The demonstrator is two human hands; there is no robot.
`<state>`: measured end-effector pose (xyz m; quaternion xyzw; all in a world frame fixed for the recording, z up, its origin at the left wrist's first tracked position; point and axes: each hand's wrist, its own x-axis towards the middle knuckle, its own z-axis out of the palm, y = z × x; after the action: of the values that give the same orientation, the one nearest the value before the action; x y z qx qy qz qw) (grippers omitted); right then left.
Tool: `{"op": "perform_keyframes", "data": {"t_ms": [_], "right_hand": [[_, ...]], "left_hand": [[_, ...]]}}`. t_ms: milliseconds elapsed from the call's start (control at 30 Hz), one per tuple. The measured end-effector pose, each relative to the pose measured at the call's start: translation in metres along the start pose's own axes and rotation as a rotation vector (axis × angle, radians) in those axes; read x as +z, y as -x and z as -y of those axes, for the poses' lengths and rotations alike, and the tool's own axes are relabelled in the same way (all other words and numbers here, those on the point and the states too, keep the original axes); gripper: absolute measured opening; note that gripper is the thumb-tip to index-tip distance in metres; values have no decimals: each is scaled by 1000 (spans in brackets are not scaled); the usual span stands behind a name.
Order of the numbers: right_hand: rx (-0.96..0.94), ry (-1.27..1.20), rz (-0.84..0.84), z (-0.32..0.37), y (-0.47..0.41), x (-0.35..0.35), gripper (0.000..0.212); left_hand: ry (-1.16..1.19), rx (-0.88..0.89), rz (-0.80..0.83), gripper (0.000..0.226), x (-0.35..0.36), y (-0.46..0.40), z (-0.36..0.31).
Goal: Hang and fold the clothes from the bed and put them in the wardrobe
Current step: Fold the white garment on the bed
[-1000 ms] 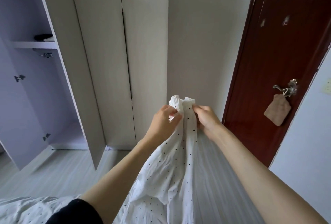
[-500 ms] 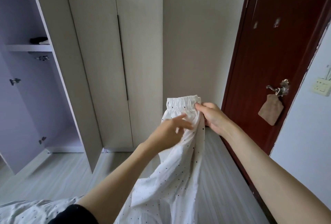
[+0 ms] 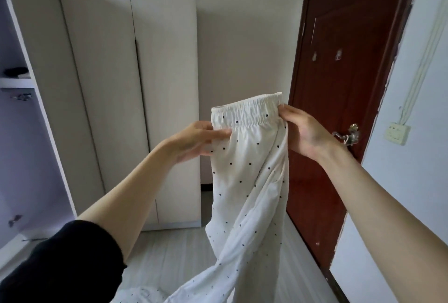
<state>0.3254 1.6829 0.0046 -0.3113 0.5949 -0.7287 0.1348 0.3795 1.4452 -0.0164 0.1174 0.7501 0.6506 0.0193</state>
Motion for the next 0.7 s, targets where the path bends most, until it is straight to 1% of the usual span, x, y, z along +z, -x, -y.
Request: {"op": "perform_keyframes", "data": {"t_ms": [67, 100, 200, 233, 267, 333, 400, 467, 500, 567, 633, 700], "right_hand": [[-42, 54, -56, 14, -5, -3, 24], [-49, 133, -95, 19, -8, -3, 24], [-103, 547, -245, 35, -20, 2, 24], [-146, 641, -283, 41, -26, 7, 25], [-200, 684, -313, 47, -31, 13, 28], [-297, 694, -368, 58, -41, 23, 34], [-314, 705, -383, 60, -50, 35, 33], [-224, 683, -336, 50, -57, 42, 24], [-168, 650, -306, 43, -60, 46, 20], [-102, 562, -274, 32, -68, 52, 16], [-77, 493, -275, 24, -81, 58, 18], [-48, 478, -278, 15, -98, 62, 20]], "left_hand": [[-23, 46, -130, 53, 2, -11, -16], [-44, 68, -192, 50, 4, -13, -22], [-129, 134, -360, 29, 2, -14, -39], [-107, 167, -392, 23, -1, -13, -46], [-66, 202, -401, 18, -5, -12, -53], [-34, 262, -394, 14, -16, -12, -66], [-115, 274, -404, 26, -32, -10, -72], [-182, 215, -400, 42, -48, -7, -67], [-199, 188, -389, 43, -58, -6, -61], [-148, 167, -342, 36, -74, -3, -47], [-17, 145, -297, 33, -89, -6, -37], [19, 112, -309, 34, -104, -16, -30]]}}
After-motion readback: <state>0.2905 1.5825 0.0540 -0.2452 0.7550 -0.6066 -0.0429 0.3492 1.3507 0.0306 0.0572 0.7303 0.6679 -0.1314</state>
